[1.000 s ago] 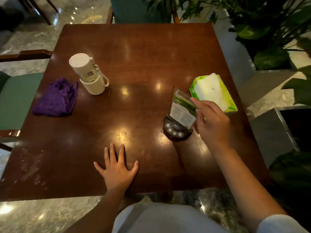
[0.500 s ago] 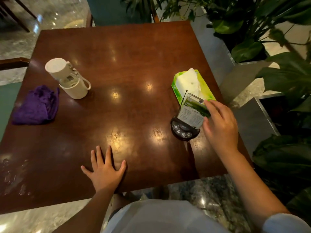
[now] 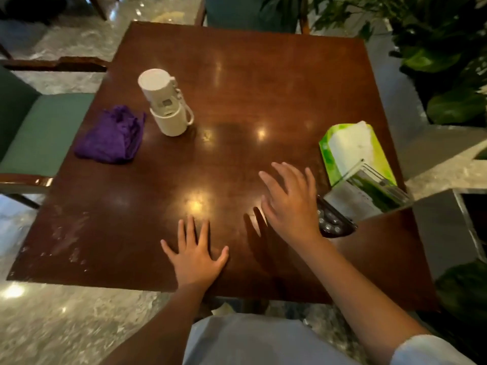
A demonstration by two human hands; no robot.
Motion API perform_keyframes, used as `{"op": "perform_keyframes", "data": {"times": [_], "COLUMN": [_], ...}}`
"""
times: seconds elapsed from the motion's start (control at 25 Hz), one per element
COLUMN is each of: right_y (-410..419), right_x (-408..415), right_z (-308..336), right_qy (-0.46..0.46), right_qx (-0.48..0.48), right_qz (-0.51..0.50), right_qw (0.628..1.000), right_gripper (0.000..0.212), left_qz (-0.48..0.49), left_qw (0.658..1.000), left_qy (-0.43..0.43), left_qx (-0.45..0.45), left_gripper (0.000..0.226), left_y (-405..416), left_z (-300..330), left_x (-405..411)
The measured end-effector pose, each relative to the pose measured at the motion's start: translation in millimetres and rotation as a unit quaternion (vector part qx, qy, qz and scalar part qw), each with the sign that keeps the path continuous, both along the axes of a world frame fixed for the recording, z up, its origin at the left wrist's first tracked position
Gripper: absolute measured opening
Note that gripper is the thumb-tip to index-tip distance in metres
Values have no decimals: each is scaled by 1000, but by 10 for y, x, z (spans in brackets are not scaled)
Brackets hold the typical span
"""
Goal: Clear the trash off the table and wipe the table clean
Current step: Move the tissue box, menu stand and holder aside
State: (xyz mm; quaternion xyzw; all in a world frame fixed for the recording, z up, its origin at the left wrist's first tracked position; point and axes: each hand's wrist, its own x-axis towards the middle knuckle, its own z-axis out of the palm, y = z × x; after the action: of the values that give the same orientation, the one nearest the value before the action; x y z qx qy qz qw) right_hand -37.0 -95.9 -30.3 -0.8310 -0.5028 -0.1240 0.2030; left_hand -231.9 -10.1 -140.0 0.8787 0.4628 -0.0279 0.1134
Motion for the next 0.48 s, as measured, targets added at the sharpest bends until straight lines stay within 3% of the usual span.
{"op": "perform_keyframes", "data": {"times": [0.28,0.48], "right_y": [1461,2338], "right_x": [-89,38], "right_z": [60,225], "right_qy": [35,-6], "right_qx": [-83,-122], "right_qz": [111,135], "right_qw": [990,983], "right_gripper": [52,75], "left_qz": [5,3], "left_qw": [1000,1000], "left_qy": [-6,0], "left_qx": [-10,-15], "left_gripper": [84,86], "left_y": [17,24], "left_z": [11,6], "left_x": [7,-7]}}
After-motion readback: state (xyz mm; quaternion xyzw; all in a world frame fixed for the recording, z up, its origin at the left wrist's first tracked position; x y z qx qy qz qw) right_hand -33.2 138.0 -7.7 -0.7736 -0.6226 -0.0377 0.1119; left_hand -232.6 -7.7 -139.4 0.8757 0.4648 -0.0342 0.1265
